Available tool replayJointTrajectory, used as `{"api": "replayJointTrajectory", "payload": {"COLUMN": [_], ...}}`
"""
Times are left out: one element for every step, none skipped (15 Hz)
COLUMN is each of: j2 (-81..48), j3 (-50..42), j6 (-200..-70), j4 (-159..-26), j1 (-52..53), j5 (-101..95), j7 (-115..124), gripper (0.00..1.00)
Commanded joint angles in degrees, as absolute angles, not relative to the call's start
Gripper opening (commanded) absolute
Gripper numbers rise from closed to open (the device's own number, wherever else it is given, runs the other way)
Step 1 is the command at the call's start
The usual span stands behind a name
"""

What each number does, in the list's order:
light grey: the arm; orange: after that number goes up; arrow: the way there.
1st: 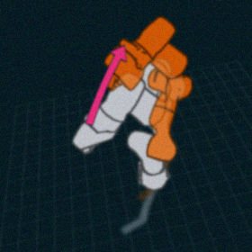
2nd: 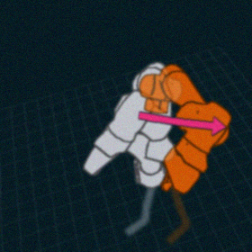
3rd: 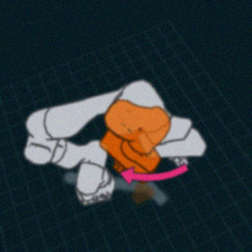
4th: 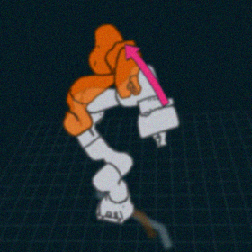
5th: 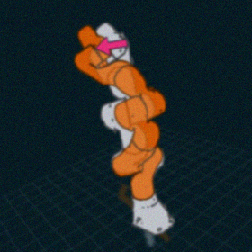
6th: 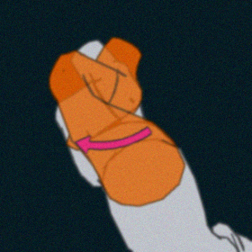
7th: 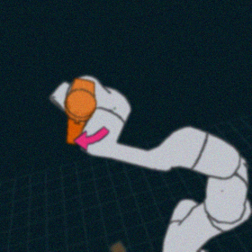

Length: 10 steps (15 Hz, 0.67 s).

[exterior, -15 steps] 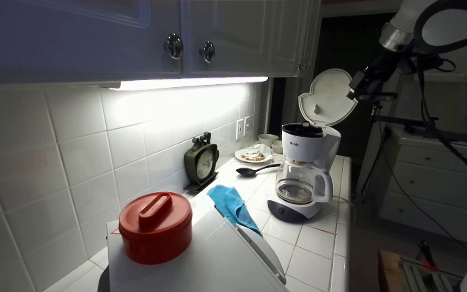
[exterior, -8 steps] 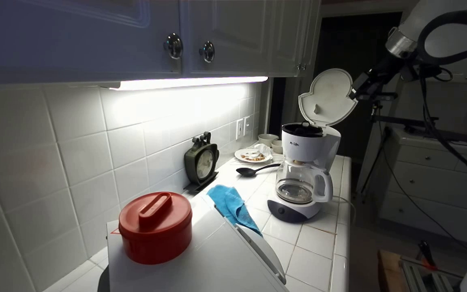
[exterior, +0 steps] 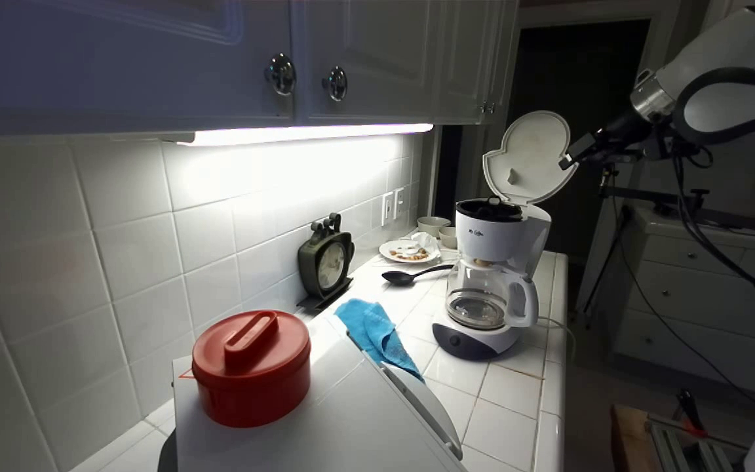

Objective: Place the coffee strainer inside the coffee maker

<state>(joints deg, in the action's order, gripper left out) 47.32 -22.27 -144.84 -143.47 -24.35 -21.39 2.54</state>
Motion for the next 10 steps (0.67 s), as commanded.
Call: {"api": "replayJointTrajectory", "payload": {"j2": [49.6, 49.5, 49.3, 49.4, 49.5, 49.6, 49.9, 49.9, 50.0, 50.2], "j3": [-26.2, -27.4, -28.5, -29.8, -31.0, -31.8, -32.3, -32.7, -32.6, -32.6], "j6": [-155.0, -157.3, -159.1, -160.5, -161.6, -161.9, -162.0, -161.7, -160.9, -160.6], "j4": [-148.0, -148.6, -148.9, -149.2, -149.1, -149.0, -148.9, -148.6, -148.3, -148.3], "j1": [-21.1, -19.4, -17.6, -15.5, -13.4, -11.6, -10.3, -8.9, -8.3, -7.6], "j5": [-14.7, -12.1, -9.4, -6.7, -4.2, -1.8, -0.2, 1.1, 2.0, 2.7], "j7": [-3.1, -4.6, -5.7, -6.9, -7.8, -8.2, -8.8, -9.4, -9.6, -9.9], "gripper": [1.00, 1.00, 1.00, 1.00, 1.00, 1.00, 1.00, 1.00, 1.00, 1.00]}}
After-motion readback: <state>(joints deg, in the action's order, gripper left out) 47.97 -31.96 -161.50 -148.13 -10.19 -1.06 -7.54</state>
